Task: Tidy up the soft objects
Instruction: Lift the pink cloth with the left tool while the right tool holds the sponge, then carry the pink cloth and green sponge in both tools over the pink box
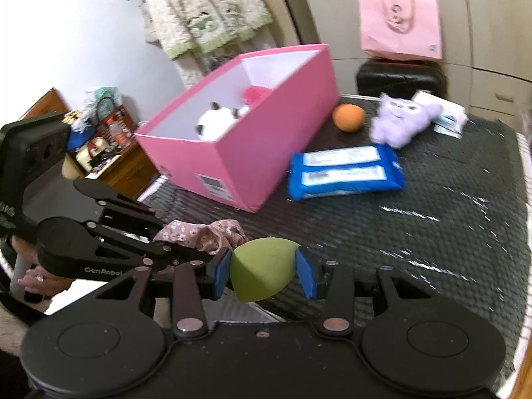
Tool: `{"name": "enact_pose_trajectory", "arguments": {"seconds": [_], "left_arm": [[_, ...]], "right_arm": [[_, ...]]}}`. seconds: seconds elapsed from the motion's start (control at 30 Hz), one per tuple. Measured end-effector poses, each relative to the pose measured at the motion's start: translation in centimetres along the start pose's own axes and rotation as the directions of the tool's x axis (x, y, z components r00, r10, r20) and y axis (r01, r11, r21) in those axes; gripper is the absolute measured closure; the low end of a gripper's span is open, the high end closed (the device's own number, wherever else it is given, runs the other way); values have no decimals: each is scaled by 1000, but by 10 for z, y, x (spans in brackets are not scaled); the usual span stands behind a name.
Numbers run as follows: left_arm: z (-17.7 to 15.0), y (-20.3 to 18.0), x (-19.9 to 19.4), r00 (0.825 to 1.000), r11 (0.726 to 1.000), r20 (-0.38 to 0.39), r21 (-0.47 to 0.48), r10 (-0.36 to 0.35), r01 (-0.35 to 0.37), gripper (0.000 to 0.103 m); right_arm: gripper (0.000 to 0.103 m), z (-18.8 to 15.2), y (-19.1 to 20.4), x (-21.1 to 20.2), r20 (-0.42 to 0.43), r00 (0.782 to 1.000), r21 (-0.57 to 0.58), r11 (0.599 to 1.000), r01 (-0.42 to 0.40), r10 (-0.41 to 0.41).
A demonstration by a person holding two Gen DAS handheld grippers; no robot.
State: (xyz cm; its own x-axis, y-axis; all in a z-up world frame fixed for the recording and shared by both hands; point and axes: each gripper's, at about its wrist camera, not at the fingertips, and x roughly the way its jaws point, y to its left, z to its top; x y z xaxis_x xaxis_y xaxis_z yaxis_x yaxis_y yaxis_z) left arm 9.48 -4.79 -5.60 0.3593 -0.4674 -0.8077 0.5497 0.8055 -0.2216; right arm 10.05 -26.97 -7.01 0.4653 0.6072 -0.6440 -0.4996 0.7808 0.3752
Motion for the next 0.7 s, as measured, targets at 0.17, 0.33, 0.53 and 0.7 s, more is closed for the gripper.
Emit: {"name": "enact_pose_trajectory", "arguments": {"seconds": [0.17,0.33,0.53,0.7], "left_arm": [[1,22,-32,1000,1000,-11,5,27,-27,94],[-1,37,-58,996,996,-26,12,84,-84,94],[3,53,-92,991,992,41,4,127,-128,94],[15,60,-118,981,990,140,19,134,-138,94]], "right_arm": [[55,15,27,7,-35,999,-65,997,-43,41],[55,30,52,16,-71,996,-105,993,-61,54],[55,55,81,16,-54,998,-159,986,-47,39],[55,78,100,17,-26,998,-203,977,-67,63]]}}
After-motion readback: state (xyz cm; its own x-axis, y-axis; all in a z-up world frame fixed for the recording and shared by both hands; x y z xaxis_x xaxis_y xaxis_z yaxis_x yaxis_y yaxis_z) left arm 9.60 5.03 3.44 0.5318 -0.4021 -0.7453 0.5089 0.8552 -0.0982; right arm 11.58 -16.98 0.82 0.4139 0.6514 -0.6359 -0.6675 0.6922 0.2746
